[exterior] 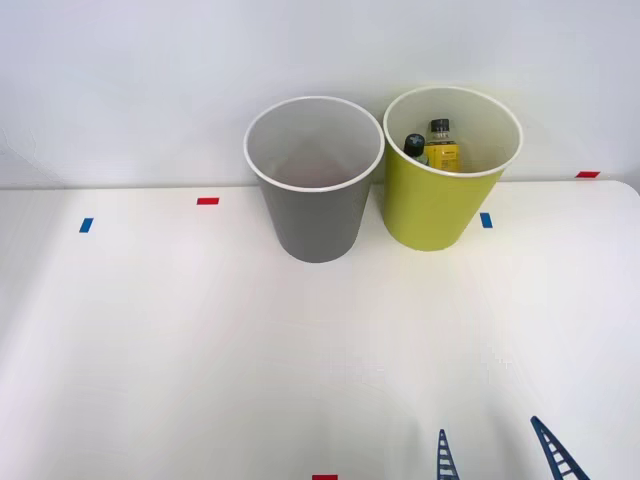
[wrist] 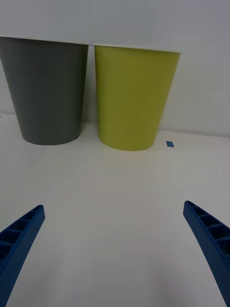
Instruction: Put cans in the gray bin, plastic bottles in the light green bin
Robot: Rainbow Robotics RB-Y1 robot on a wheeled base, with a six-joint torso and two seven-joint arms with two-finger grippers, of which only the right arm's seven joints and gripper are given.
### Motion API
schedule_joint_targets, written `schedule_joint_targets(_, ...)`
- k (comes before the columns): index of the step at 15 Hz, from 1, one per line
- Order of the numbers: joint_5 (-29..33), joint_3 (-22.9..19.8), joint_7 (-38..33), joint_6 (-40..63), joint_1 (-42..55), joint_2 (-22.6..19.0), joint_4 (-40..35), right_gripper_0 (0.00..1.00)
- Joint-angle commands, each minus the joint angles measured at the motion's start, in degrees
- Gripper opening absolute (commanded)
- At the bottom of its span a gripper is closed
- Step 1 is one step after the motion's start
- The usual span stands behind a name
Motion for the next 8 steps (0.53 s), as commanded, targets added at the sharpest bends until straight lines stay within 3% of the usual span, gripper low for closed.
schedule_joint_targets(1, 0.0, 0.0, 0.0, 0.0, 0.0, 0.0, 0.0, 1.0)
schedule_joint_targets(8, 0.0, 0.0, 0.0, 0.0, 0.0, 0.0, 0.0, 1.0)
